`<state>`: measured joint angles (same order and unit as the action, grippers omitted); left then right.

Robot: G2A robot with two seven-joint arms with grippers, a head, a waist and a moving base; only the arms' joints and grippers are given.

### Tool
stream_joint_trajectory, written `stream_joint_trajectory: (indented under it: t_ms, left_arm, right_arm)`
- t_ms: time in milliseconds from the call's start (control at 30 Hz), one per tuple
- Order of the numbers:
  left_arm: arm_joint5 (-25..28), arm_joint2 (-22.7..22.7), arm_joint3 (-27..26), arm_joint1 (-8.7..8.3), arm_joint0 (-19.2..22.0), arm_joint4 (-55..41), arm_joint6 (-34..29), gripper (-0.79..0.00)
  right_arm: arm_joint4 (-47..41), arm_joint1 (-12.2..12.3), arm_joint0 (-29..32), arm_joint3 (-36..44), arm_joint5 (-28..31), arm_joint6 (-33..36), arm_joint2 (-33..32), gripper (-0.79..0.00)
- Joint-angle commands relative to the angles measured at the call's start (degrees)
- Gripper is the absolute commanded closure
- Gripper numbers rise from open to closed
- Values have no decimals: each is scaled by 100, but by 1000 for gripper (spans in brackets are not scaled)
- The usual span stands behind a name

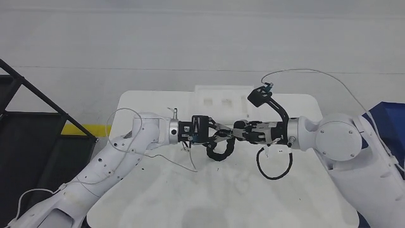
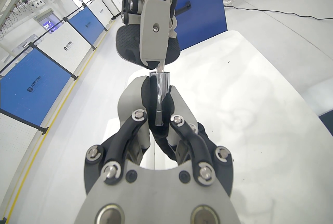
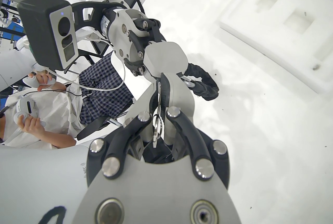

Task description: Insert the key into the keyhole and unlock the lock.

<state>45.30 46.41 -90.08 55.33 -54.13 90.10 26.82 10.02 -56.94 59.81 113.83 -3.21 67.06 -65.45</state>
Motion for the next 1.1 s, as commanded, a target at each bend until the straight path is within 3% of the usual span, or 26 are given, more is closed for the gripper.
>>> stream_joint_trajectory:
  t_ms: [0, 267, 400, 567, 633, 733, 800, 867, 1067]
  left_arm:
    - [1, 1, -4, 9, 2, 9, -8, 0]
    - [112, 22, 115, 46, -19, -130, -20, 0]
    - [250, 30, 262, 76, -30, -400, -79, 0]
    - [467, 16, 567, 133, -22, -893, -164, 0]
    - [531, 10, 709, 160, -2, -1081, -216, 0]
    - [595, 10, 931, 199, 37, -1344, -315, 0]
    - [578, 20, 1052, 221, 66, -1441, -420, 0]
    - [590, 36, 1144, 237, 86, -1517, -479, 0]
    - [734, 221, 1178, 203, 51, -1474, -497, 0]
  right_arm:
    - [-25, -2, -16, -24, 1, -13, 18, 0]
    - [-112, -12, -81, -130, -31, -139, 72, 0]
    - [-180, -17, -105, -218, -32, -260, 61, -142]
    - [-279, -24, -161, -447, 102, -471, 7, -191]
    - [-307, -28, -192, -545, 243, -606, -30, -299]
    - [-368, -27, -204, -701, 653, -828, -121, -314]
    - [-396, -19, -196, -873, 898, -895, -192, -385]
    - [-380, -9, -195, -1042, 1152, -914, -243, -785]
    - [-479, 31, -54, -1341, 1775, -840, -363, -785]
